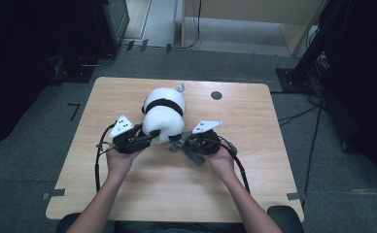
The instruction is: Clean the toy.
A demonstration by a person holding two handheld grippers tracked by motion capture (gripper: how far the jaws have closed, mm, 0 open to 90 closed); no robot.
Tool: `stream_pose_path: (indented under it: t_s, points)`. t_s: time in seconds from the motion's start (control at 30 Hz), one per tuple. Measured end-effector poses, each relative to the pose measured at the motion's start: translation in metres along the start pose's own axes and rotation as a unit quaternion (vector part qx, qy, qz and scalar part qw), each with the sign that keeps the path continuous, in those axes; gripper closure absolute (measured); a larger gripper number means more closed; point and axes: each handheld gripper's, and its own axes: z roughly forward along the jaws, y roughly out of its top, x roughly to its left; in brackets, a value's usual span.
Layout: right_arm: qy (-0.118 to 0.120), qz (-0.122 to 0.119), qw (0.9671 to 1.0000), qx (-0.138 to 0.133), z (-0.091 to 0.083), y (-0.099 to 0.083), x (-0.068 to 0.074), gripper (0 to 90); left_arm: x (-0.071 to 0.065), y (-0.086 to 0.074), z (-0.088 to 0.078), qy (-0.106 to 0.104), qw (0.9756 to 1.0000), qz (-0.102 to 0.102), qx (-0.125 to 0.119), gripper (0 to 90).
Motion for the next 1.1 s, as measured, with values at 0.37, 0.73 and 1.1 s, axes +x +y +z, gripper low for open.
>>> stream_pose_path:
  t_s: [0.37,0.73,1.1]
  points:
    - [-0.014,0.039,0.9989,-0.021,-0.019,-0.004,-0.02,78.7,0.002,-0.001,-0.001,0.018,0.9998,0.011,0.005,46.9]
    - [-0.048,0.065,0.996,-0.037,-0.042,-0.007,-0.039,78.4,0.012,0.004,-0.011,0.039,0.999,0.02,-0.004,47.0]
    - [-0.081,0.089,0.9923,-0.03,-0.056,-0.018,-0.058,77.9,0.036,0.001,-0.02,0.081,0.9965,0.018,0.004,47.0]
